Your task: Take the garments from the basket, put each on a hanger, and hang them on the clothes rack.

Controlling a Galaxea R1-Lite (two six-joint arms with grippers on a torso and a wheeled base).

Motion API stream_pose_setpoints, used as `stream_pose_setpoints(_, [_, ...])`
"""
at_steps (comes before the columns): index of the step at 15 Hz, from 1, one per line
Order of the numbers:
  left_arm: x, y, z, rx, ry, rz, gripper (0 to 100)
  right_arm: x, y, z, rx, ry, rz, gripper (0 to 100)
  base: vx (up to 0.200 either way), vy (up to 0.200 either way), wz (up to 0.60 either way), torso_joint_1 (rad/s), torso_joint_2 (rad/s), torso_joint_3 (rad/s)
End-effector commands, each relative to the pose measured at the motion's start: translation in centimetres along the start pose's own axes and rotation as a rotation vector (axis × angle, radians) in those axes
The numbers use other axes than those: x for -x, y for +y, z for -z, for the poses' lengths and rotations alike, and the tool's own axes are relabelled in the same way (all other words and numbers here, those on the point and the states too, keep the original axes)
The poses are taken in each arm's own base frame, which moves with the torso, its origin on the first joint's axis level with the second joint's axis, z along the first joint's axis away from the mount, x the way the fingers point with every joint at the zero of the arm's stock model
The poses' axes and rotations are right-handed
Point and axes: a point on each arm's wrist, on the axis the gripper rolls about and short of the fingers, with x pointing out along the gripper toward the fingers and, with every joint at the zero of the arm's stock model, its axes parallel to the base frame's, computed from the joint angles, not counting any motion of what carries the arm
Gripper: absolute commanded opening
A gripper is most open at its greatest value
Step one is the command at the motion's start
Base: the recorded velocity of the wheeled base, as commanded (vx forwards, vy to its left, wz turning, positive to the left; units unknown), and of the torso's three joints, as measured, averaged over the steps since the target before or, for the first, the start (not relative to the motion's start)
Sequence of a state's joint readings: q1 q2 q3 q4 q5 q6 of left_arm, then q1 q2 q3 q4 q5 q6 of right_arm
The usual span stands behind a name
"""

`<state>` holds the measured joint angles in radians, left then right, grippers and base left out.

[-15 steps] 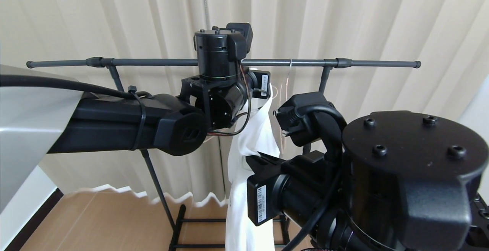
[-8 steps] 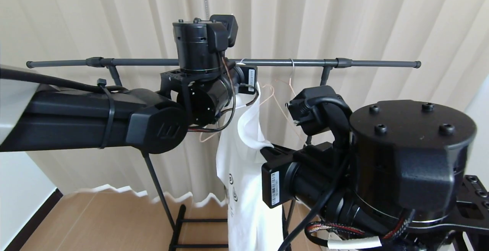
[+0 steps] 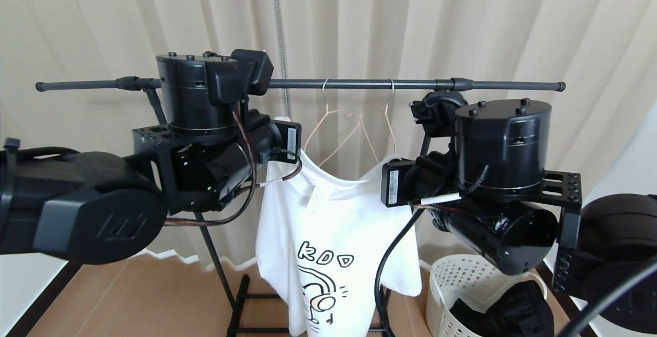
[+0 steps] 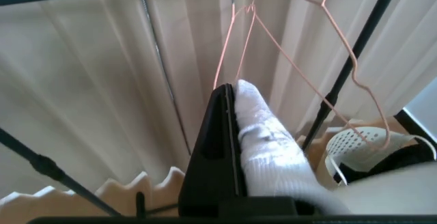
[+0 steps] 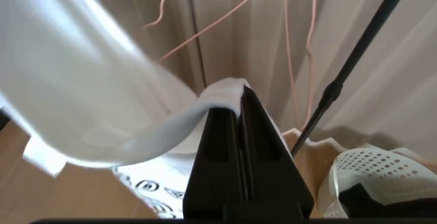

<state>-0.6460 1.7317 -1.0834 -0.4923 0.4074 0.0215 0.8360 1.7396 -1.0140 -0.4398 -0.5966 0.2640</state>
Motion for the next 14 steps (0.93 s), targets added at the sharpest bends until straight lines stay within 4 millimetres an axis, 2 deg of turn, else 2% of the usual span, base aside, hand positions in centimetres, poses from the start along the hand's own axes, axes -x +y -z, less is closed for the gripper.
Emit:
stream_pose_setpoints(1, [3.0, 1.3, 0.6, -0.003, 0.012, 0.000, 0, -2.6, -0.7, 0.5, -0.011, -0.005, 0.057, 0, 0.000, 0.000, 0.00, 0.000, 0.00, 0.000])
stream_pose_setpoints(5, [6.4, 2.1, 2.4, -0.027, 0.055, 0.022, 0, -4.7, -1.9, 0.0, -0.037, -0.036, 0.112, 0, 0.000, 0.000, 0.00, 0.000, 0.00, 0.000])
stream_pose_setpoints(8, [8.2, 2.1, 4.0, -0.051, 0.101, 0.049, 0, -5.7, -2.7, -0.5, -0.052, -0.049, 0.142, 0, 0.000, 0.000, 0.00, 0.000, 0.00, 0.000])
stream_pose_setpoints(11, [8.8, 1.8, 5.3, -0.063, 0.138, 0.074, 0, -5.8, -2.9, -0.9, -0.062, -0.062, 0.148, 0, 0.000, 0.000, 0.00, 0.000, 0.00, 0.000])
stream_pose_setpoints(14, [9.1, 1.3, 5.7, -0.062, 0.150, 0.105, 0, -6.1, -2.6, -1.2, -0.069, -0.073, 0.145, 0, 0.000, 0.000, 0.00, 0.000, 0.00, 0.000])
